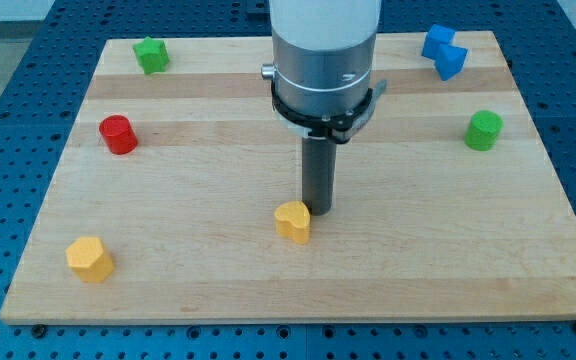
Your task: Drag the yellow heart slightly downwards parallel to hexagon
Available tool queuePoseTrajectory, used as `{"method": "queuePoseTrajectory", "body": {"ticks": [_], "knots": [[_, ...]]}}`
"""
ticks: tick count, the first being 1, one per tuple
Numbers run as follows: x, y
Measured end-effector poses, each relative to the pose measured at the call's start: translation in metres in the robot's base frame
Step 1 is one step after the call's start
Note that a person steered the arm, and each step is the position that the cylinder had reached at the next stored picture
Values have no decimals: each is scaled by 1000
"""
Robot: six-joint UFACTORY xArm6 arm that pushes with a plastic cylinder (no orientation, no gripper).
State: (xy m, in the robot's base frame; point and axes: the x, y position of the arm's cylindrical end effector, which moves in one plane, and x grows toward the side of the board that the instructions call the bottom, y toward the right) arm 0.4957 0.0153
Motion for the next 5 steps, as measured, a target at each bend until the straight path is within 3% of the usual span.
{"method": "queuePoseTrajectory", "body": {"ticks": [2, 5], "knots": [[-27, -25], [3, -32]]}}
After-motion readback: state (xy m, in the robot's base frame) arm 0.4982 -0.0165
